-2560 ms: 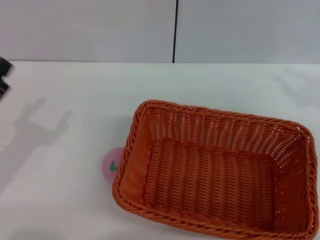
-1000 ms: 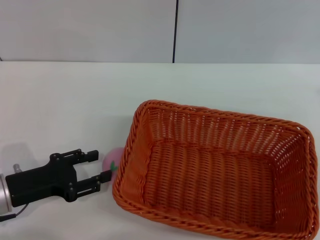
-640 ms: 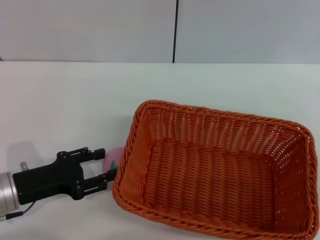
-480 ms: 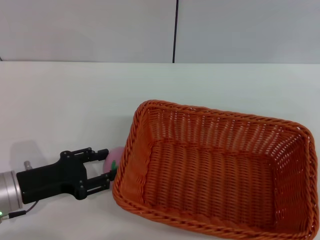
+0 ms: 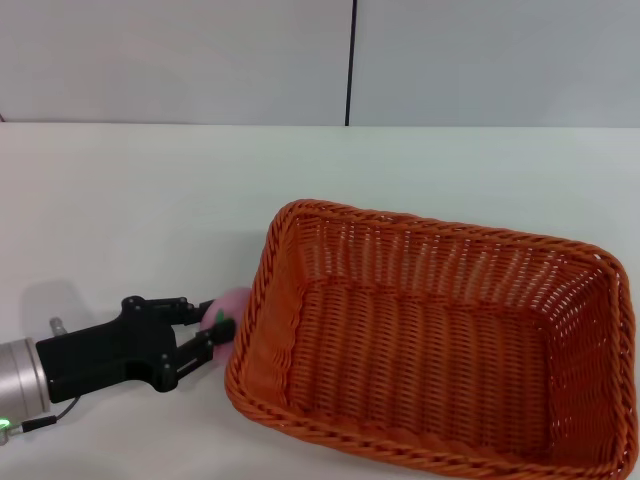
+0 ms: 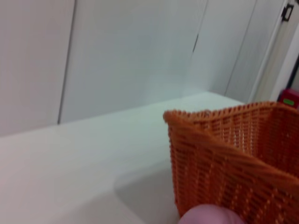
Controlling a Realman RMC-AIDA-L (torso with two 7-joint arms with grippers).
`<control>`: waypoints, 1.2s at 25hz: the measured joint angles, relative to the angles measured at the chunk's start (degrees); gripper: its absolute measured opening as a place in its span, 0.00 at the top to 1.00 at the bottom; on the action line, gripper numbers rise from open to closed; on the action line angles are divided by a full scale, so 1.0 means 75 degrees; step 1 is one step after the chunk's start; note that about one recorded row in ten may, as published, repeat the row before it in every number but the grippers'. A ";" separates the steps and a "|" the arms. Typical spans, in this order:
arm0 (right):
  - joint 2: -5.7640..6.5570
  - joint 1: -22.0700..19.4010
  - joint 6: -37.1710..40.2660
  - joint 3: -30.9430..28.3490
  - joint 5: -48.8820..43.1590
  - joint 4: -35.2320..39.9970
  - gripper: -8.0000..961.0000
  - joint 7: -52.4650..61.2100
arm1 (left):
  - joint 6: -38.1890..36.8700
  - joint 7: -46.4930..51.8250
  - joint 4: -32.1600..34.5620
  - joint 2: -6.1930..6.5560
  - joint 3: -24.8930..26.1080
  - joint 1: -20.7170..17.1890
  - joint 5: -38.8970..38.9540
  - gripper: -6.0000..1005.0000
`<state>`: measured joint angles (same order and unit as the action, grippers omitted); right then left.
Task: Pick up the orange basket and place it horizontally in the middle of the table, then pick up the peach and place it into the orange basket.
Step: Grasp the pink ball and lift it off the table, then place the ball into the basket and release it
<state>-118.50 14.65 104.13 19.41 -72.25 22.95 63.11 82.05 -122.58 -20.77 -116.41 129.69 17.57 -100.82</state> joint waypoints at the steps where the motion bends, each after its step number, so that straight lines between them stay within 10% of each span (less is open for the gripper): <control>1: 0.0001 -0.0004 0.0001 -0.0003 0.0000 -0.0001 0.54 0.0000 | 0.0000 0.0000 0.0000 0.0000 0.0000 0.0000 0.0000 0.66; 10: 0.0003 -0.0031 0.0003 -0.0022 0.0000 -0.0002 0.54 0.0000 | 0.0461 -0.0331 -0.0041 -0.0031 0.0952 -0.0182 0.0019 0.78; 20: -0.0008 -0.0002 0.0004 -0.0022 0.0000 -0.0034 0.54 0.0000 | 0.1972 -0.0383 -0.0231 -0.0189 0.3640 -0.0251 0.0167 0.83; 30: -0.0009 0.0074 -0.0050 -0.0022 0.0000 -0.0106 0.54 0.0000 | 0.3489 -0.0282 0.0289 -0.0254 0.1857 0.0713 0.0481 0.85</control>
<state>-118.56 15.21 103.76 19.25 -72.24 22.15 63.11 108.21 -124.69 -18.60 -118.31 143.62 22.92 -97.21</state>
